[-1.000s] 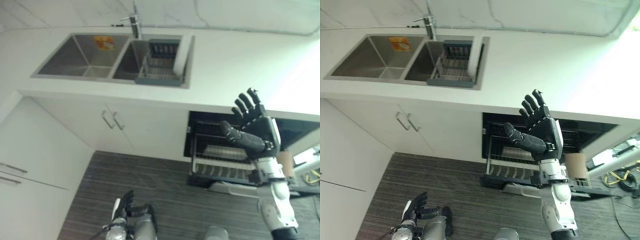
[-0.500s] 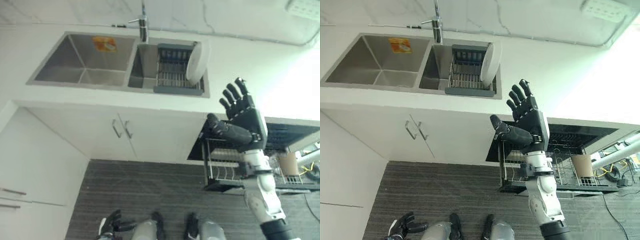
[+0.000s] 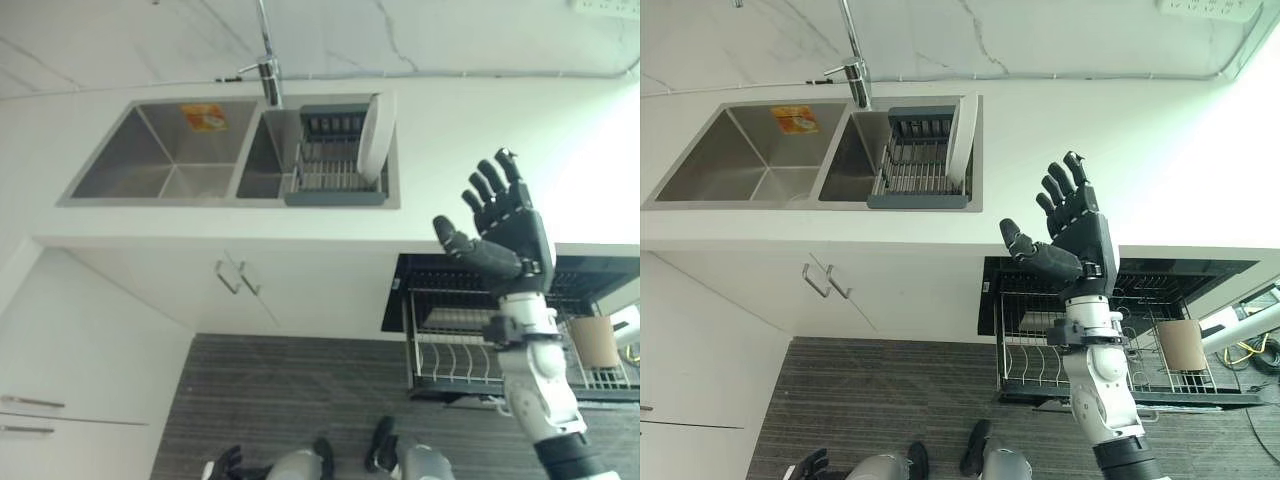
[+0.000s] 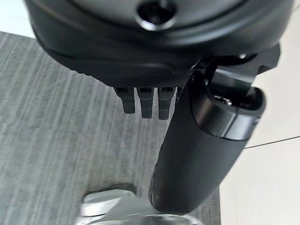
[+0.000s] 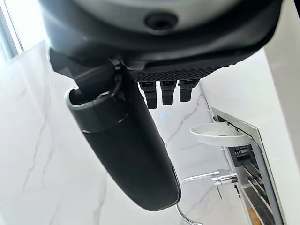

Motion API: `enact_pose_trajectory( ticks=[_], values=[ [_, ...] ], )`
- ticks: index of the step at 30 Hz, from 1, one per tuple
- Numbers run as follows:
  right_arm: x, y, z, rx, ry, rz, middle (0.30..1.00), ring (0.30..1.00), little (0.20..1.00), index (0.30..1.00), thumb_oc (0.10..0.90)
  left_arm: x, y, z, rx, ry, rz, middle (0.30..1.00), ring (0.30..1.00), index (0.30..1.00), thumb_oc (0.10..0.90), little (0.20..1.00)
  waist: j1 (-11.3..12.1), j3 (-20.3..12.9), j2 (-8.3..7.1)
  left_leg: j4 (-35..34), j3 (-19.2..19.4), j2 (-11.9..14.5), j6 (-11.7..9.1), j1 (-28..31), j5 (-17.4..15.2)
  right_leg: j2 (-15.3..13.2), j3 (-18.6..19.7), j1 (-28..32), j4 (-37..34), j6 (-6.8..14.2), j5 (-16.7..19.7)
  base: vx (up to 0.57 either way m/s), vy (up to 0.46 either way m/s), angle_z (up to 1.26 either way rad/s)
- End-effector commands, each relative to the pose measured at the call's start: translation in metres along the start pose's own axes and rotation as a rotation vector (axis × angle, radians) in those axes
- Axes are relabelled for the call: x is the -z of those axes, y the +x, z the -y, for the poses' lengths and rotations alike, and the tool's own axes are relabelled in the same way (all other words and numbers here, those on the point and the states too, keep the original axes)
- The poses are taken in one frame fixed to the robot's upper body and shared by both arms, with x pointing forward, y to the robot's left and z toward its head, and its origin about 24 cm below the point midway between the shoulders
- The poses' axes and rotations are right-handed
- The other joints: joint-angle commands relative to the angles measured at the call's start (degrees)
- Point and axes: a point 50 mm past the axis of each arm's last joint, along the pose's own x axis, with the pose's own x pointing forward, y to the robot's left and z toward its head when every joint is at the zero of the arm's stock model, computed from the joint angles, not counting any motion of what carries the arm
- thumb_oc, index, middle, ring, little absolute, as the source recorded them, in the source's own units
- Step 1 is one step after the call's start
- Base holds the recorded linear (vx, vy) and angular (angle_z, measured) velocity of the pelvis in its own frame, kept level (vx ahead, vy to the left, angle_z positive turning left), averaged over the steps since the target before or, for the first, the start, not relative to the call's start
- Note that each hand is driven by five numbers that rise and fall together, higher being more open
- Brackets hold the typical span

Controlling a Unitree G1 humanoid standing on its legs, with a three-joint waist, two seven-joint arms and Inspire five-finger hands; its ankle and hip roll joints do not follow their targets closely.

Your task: Place the dishes in the dishwasher.

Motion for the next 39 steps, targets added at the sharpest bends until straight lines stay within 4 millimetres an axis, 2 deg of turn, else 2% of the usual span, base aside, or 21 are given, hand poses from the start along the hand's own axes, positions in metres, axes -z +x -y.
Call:
enact_pose_trajectory(
  ticks=[1, 3, 5, 7, 10, 17, 23, 27, 33, 37, 39],
  values=[
    [-0.061, 0.036, -0.034, -0.153, 0.009, 0.386, 0.900, 0.900, 0.900, 0.900, 0.800, -0.008, 0.001, -0.004, -0.050, 0.010, 0.057, 0.900, 0.900, 0.900, 0.800, 0.900, 2.2, 0.0, -1.65, -0.2, -3.4, 2.1, -3.7, -6.4, 2.4, 1.0, 4.6, 4.8, -3.5, 8.6, -2.9, 0.04, 0.140, -0.43],
    [-0.065, 0.045, -0.041, -0.171, 0.028, 0.402, 0.900, 0.900, 0.900, 0.900, 0.800, -0.005, 0.000, -0.002, -0.062, 0.018, 0.051, 0.900, 0.900, 0.900, 0.800, 0.900, 3.4, 0.2, -1.23, -0.2, -5.7, 7.5, -5.8, -11.4, 6.4, 0.9, 6.0, 6.3, -3.5, 8.8, -4.5, 0.09, 0.148, -0.40],
    [-0.068, 0.047, -0.041, -0.168, 0.034, 0.415, 0.900, 0.900, 0.900, 0.900, 0.800, -0.008, 0.001, -0.003, -0.061, 0.039, 0.055, 0.900, 0.900, 0.900, 0.800, 0.900, 3.4, 0.1, -0.86, -0.2, -3.2, 10.0, -5.9, -12.0, 7.2, -0.1, 4.3, 7.2, -3.5, 9.0, -5.1, 0.12, 0.099, -0.55],
    [-0.068, 0.047, -0.041, -0.160, 0.036, 0.412, 0.900, 0.900, 0.900, 0.900, 0.800, -0.010, 0.002, -0.004, -0.057, 0.079, 0.057, 0.900, 0.900, 0.900, 0.800, 0.900, 3.2, -0.1, -0.75, -0.2, -1.4, 11.2, -6.2, -11.6, 7.4, -0.8, 3.2, 8.0, -3.5, 9.1, -5.0, 0.16, 0.113, -0.78],
    [-0.068, 0.044, -0.039, -0.149, 0.055, 0.415, 0.900, 0.900, 0.900, 0.900, 0.800, -0.016, 0.002, -0.002, -0.038, 0.162, 0.088, 0.900, 0.900, 0.900, 0.800, 0.900, 2.7, 0.2, -0.44, -0.2, 0.3, 11.7, -5.8, -9.5, 6.1, -1.3, 2.3, 9.4, -3.5, 9.0, -5.2, 0.14, 0.099, -0.39],
    [-0.071, 0.049, -0.053, -0.133, 0.051, 0.450, 0.900, 0.900, 0.900, 0.900, 0.800, -0.032, 0.004, 0.007, 0.011, 0.324, 0.174, 0.900, 0.900, 0.900, 0.800, 0.900, 2.4, 0.6, 0.87, -0.2, -1.5, 9.0, -5.2, -8.1, 3.8, -1.7, 2.9, 8.2, -3.5, 9.3, -4.2, 0.04, 0.073, 0.09],
    [-0.075, 0.049, -0.054, -0.101, 0.035, 0.480, 0.900, 0.900, 0.900, 0.900, 0.800, -0.031, 0.003, 0.013, 0.024, 0.345, 0.195, 0.900, 0.900, 0.900, 0.800, 0.900, 2.0, 1.1, 1.19, -0.2, -1.7, 8.2, -5.0, -8.0, 3.5, -2.4, 3.6, 6.9, -3.5, 9.5, -3.5, 0.04, 0.028, 0.09],
    [-0.083, 0.057, -0.056, -0.068, 0.017, 0.523, 0.900, 0.900, 0.900, 0.900, 0.800, -0.047, 0.003, 0.020, 0.070, 0.399, 0.274, 0.900, 0.900, 0.900, 0.800, 0.900, 1.8, 2.4, 1.52, -0.2, -2.1, 7.7, -5.0, -8.1, 2.9, -2.6, 4.1, 5.5, -3.5, 9.8, -2.9, -0.01, 0.014, -0.02],
    [-0.096, 0.072, -0.052, -0.008, -0.035, 0.594, 0.900, 0.900, 0.900, 0.900, 0.800, -0.062, -0.003, 0.041, 0.124, 0.689, 0.439, 0.900, 0.900, 0.900, 0.800, 0.900, 1.9, 3.8, 1.71, -0.2, -3.3, 6.4, -4.3, -7.8, 2.0, -2.5, 5.4, 4.6, -3.5, 10.1, -2.2, 0.03, 0.015, 0.01],
    [-0.111, 0.078, -0.053, 0.008, -0.078, 0.669, 0.900, 0.900, 0.900, 0.900, 0.800, -0.065, -0.002, 0.040, 0.117, 0.779, 0.462, 0.900, 0.900, 0.900, 0.800, 0.900, 1.5, 3.9, 1.67, -0.2, -3.2, 6.1, -3.8, -7.7, 1.7, -2.8, 5.7, 4.3, -3.5, 10.4, -1.7, 0.08, 0.035, -0.03],
    [-0.124, 0.091, -0.051, 0.007, -0.093, 0.666, 0.900, 0.900, 0.900, 0.900, 0.800, -0.069, 0.001, 0.035, 0.085, 0.843, 0.452, 0.900, 0.900, 0.900, 0.800, 0.900, 1.6, 4.5, 1.69, -0.2, -3.4, 5.4, -3.3, -7.4, 1.3, -3.2, 5.9, 4.2, -3.5, 10.7, -1.3, 0.12, 0.045, -0.04]
  ],
)
